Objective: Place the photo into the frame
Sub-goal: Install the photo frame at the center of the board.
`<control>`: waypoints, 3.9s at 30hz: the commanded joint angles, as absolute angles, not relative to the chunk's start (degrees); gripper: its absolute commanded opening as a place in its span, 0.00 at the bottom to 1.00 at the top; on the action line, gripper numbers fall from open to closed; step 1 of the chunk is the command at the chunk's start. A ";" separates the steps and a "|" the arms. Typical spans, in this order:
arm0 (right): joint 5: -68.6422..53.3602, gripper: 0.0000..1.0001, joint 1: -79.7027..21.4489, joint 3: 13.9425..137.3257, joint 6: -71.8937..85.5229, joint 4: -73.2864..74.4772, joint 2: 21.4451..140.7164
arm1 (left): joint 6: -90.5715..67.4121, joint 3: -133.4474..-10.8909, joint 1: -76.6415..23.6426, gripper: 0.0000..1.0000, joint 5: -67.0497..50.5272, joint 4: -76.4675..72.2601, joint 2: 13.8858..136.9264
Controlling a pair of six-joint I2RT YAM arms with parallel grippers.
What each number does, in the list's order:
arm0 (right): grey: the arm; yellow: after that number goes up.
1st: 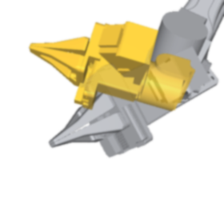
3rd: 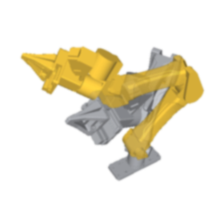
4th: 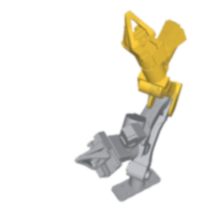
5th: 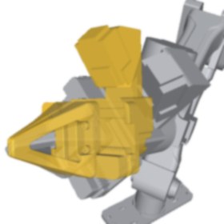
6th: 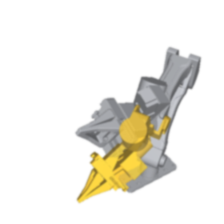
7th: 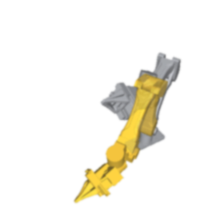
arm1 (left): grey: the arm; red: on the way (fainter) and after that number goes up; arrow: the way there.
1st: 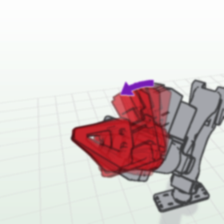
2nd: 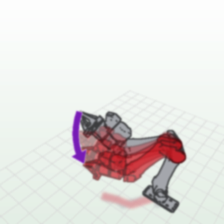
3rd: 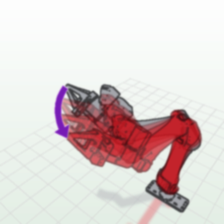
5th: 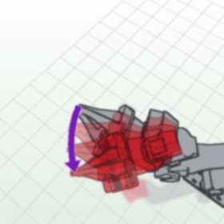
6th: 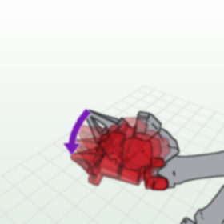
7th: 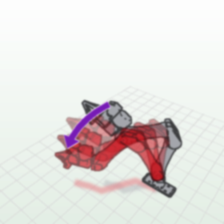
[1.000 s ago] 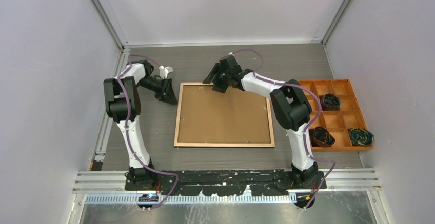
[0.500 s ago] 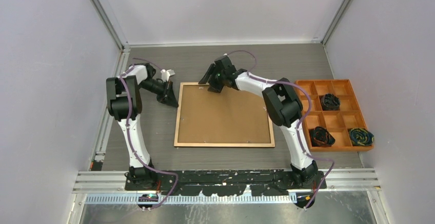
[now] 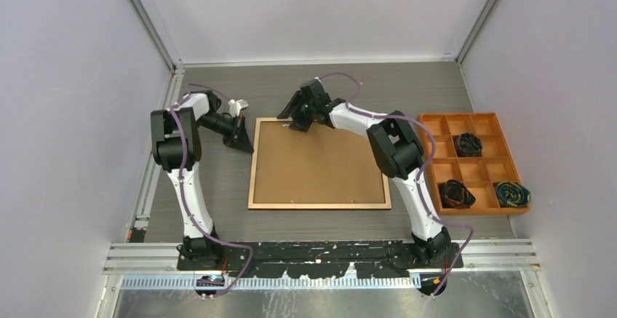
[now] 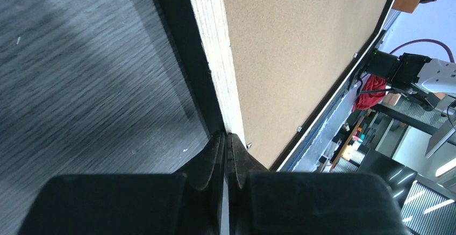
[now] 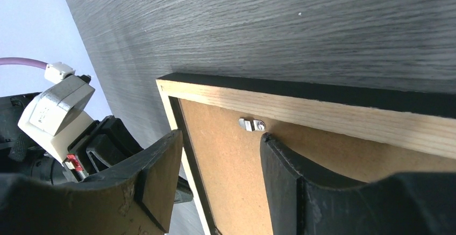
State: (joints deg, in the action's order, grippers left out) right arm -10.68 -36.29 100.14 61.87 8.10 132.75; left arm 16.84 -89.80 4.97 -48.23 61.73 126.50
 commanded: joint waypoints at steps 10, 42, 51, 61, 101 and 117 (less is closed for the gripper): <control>-8.95 0.59 -36.83 103.21 63.93 6.64 134.85 | 18.71 -87.64 3.69 0.02 -47.02 61.47 124.20; -8.04 0.68 -35.45 97.43 62.65 3.50 125.71 | 20.57 -87.59 3.77 0.00 -46.36 63.75 121.89; -9.32 0.73 -26.54 76.50 59.50 4.24 109.68 | 20.92 -87.33 4.04 0.04 -45.72 63.90 120.59; -7.90 0.69 -20.89 67.98 54.54 6.67 106.02 | 21.20 -86.90 3.96 0.05 -45.44 64.05 120.67; -3.15 0.54 -18.50 76.63 54.06 5.17 116.06 | 21.71 -87.11 3.36 0.03 -45.26 64.38 121.05; -2.33 0.55 -18.14 74.52 54.82 6.38 112.49 | 22.09 -86.88 3.36 0.02 -45.44 64.42 120.81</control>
